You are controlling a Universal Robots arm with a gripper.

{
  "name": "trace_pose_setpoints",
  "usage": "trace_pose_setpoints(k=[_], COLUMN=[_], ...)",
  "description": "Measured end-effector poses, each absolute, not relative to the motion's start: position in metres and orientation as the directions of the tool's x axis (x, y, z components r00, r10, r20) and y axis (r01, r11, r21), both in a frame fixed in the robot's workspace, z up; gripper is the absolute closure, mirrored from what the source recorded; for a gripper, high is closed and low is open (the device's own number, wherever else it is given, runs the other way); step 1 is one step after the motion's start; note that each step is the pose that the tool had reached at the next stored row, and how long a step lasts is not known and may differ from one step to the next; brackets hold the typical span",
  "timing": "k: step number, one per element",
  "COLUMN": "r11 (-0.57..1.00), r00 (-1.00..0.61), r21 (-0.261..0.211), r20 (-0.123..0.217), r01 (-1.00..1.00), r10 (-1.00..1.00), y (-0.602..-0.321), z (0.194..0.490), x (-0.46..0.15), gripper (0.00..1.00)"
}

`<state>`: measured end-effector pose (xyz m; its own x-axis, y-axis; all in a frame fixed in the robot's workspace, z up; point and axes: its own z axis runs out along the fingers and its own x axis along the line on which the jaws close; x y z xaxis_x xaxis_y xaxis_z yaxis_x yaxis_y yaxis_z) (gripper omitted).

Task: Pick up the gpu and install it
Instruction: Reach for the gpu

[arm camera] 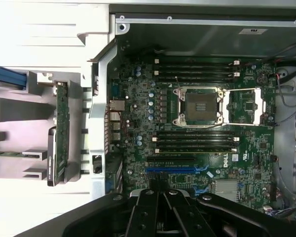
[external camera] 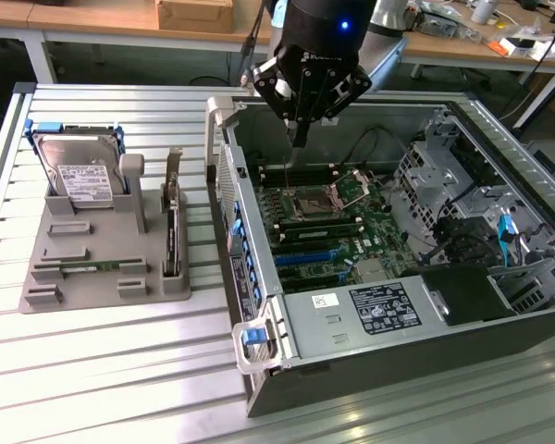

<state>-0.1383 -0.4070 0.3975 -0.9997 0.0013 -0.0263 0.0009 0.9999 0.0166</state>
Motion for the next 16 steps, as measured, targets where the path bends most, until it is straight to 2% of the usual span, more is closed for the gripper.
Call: trace_pose_setpoints(k=[16], r11=[1.000], r00=[-1.000], r21=[0.017], r20=[-0.027], r01=[0.001], r10=[0.001], y=[-0.407], z=[0.397], x=[-0.151], gripper=[0.89])
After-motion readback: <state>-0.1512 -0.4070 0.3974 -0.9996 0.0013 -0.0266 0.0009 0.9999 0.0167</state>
